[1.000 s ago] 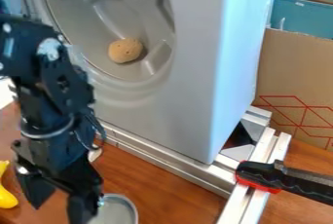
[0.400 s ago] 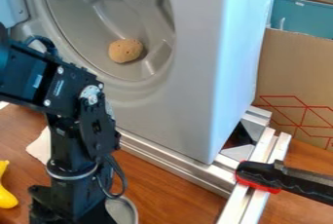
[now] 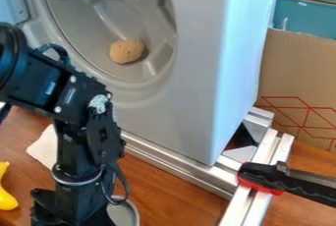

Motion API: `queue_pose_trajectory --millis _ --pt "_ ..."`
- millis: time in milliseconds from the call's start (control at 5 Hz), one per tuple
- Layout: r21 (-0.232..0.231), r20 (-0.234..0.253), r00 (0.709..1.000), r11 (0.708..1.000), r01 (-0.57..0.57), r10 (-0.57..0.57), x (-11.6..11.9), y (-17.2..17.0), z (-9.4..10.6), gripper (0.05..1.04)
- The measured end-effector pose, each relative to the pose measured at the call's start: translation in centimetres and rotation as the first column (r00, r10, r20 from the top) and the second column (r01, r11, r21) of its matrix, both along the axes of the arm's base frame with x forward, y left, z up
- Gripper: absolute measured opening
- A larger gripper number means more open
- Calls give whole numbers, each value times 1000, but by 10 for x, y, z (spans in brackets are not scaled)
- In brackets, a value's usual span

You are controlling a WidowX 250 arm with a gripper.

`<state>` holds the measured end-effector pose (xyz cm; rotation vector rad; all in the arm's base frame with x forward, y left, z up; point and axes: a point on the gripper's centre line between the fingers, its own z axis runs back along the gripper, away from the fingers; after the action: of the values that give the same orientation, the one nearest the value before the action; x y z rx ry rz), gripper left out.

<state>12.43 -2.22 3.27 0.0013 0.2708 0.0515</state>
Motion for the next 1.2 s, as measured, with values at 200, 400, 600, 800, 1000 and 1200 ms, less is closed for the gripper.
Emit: queue_pose_trajectory --millis 200,400,600,800,1000,1200 --pt "28 89 996 999 28 -30 27 3 3 1005" --pt "36 130 987 996 87 -91 57 -4 -2 1005" --pt "-3 149 980 991 134 -132 83 -14 -14 1005" --pt "-32 189 971 987 158 -149 98 -20 -21 1005" --pt "5 181 978 995 103 -102 86 -13 -7 1005" --pt "49 228 973 998 37 -47 64 -3 20 1005"
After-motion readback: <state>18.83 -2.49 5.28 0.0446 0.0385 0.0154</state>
